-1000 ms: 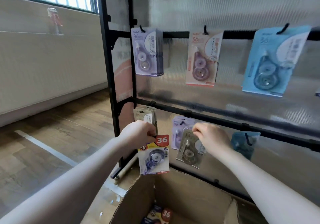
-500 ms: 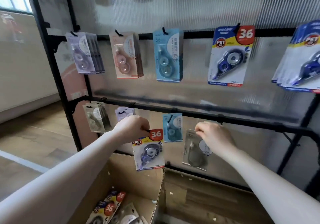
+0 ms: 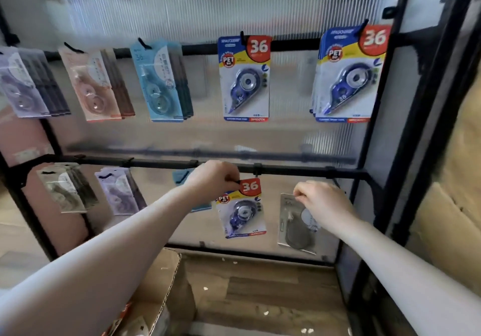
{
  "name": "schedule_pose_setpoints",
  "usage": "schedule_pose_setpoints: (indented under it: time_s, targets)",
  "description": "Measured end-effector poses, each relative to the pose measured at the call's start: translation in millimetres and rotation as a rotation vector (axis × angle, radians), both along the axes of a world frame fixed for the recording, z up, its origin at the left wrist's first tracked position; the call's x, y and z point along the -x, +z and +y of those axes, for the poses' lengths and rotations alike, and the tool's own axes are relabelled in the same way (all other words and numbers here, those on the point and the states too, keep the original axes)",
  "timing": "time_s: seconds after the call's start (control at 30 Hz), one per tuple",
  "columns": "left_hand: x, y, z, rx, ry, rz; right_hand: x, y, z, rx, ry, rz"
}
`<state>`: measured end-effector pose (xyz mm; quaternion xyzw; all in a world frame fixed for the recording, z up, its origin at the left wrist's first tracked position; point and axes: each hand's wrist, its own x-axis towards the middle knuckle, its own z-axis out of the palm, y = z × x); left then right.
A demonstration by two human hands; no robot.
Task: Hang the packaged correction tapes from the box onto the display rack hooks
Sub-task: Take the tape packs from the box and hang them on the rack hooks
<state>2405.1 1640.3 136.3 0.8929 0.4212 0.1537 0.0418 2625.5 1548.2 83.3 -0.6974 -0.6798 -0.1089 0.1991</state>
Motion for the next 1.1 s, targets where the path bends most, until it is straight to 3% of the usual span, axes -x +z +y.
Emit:
schedule_pose_setpoints:
  time_s: [0.37, 0.87, 1.1]
  targets:
    - [-63.5, -21.2, 6.8, -0.037, -0.062, -0.032, -54.5, 2.5, -24.5, 0.012, -0.132, -0.012]
    - [-56.7, -39.1, 27.5, 0.009, -0.028, -0.121, -81.6, -0.8, -24.4, -0.041, -0.240, 0.024]
    - [-46.6, -52.9, 31.1, -0.003, -0.114, -0.164, -84.7, -0.5, -23.0, -0.026, -0.212, 0.082]
